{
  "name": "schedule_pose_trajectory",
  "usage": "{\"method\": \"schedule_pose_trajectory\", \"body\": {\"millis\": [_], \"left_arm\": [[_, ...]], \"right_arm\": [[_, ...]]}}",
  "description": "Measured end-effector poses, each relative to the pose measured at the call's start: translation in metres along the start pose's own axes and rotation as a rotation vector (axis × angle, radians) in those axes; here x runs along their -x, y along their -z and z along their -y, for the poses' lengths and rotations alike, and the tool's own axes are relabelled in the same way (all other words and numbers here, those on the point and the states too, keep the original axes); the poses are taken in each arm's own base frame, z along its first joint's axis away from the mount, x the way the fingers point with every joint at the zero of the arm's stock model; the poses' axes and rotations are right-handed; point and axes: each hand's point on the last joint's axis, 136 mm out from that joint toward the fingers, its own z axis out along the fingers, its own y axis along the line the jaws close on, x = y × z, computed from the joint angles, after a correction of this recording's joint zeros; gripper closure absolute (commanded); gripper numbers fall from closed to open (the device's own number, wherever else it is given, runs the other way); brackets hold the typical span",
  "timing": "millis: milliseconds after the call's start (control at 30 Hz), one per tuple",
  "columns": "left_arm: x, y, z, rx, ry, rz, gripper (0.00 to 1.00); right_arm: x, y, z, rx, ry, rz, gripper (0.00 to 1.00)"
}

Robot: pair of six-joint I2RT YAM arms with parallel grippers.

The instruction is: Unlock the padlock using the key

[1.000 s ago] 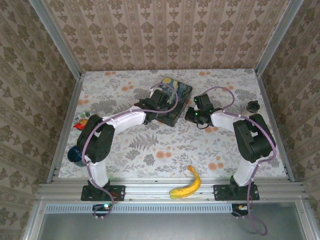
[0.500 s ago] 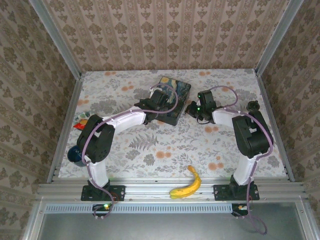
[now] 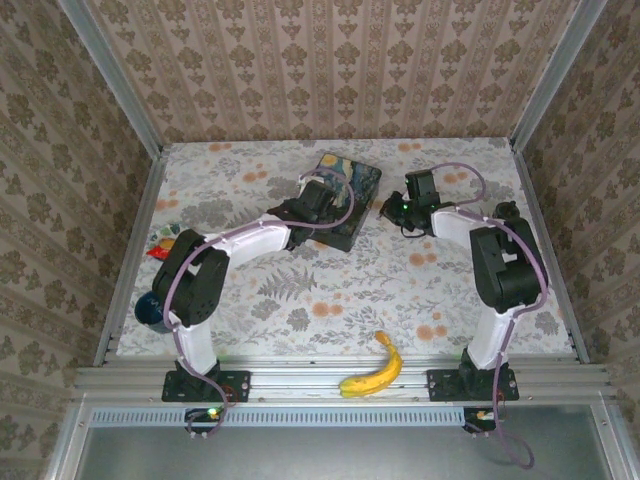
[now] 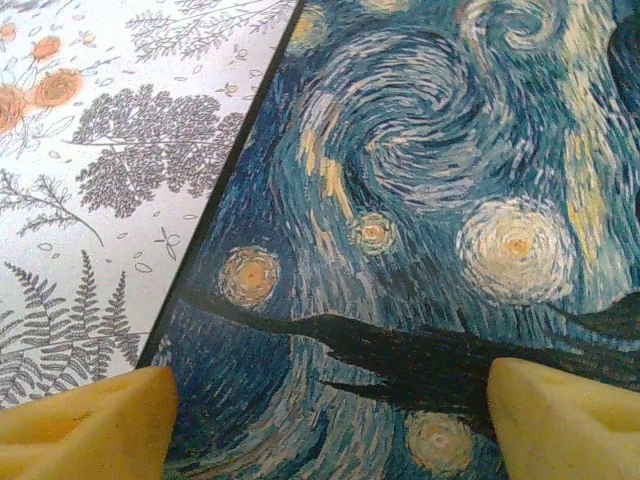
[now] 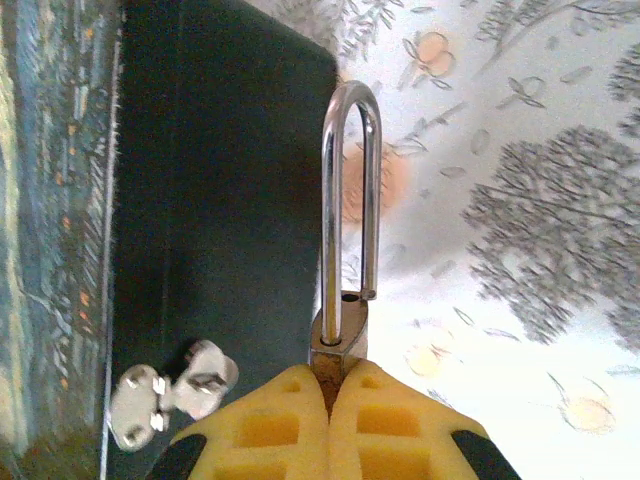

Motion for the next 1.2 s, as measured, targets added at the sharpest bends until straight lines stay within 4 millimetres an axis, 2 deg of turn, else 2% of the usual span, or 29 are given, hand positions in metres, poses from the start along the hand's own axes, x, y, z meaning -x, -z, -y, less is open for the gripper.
{"method": "schedule_pose_trajectory", "body": {"millis": [100, 233, 333, 433, 500, 567, 633, 767, 900, 1000, 1067, 1200], "left_arm": [[0.002, -0.003, -0.010, -0.018, 0.000, 0.000, 0.43], [0.012, -0.013, -0.028, -0.067, -0.015, 0.014, 0.45], [0.020, -0.024, -0.039, -0.133, -0.056, 0.014, 0.42], [0.032, -0.035, -0.045, -0.192, -0.101, 0.019, 0.33], [0.037, -0.038, -0.048, -0.206, -0.125, 0.020, 0.25], [0.036, -0.038, -0.050, -0.221, -0.136, 0.008, 0.17], [0.036, -0.035, -0.048, -0.241, -0.136, 0.005, 0.11], [0.033, -0.021, -0.051, -0.247, -0.061, -0.009, 0.04], [0.035, 0.010, -0.069, -0.183, 0.091, -0.003, 0.03], [0.042, 0.032, -0.086, -0.118, 0.216, 0.031, 0.00], [0.042, 0.041, -0.095, -0.088, 0.285, 0.050, 0.00], [0.035, 0.039, -0.100, -0.060, 0.358, 0.040, 0.00]], "right_arm": [[-0.008, 0.020, 0.002, -0.038, 0.057, -0.035, 1.00], [-0.026, 0.044, 0.011, -0.073, 0.134, -0.092, 1.00], [-0.052, 0.053, 0.027, -0.105, 0.177, -0.185, 1.00], [-0.077, 0.057, 0.047, -0.149, 0.211, -0.288, 1.00], [-0.086, 0.060, 0.056, -0.173, 0.226, -0.335, 1.00], [-0.090, 0.060, 0.066, -0.194, 0.235, -0.367, 0.81], [-0.091, 0.057, 0.077, -0.220, 0.236, -0.389, 0.71], [-0.078, 0.049, 0.087, -0.282, 0.259, -0.377, 0.50], [-0.049, 0.048, 0.076, -0.299, 0.293, -0.296, 0.34], [-0.021, 0.047, 0.056, -0.270, 0.314, -0.200, 0.24], [0.003, 0.047, 0.035, -0.225, 0.335, -0.120, 0.18], [0.056, 0.042, -0.016, -0.111, 0.371, 0.030, 0.15]]}}
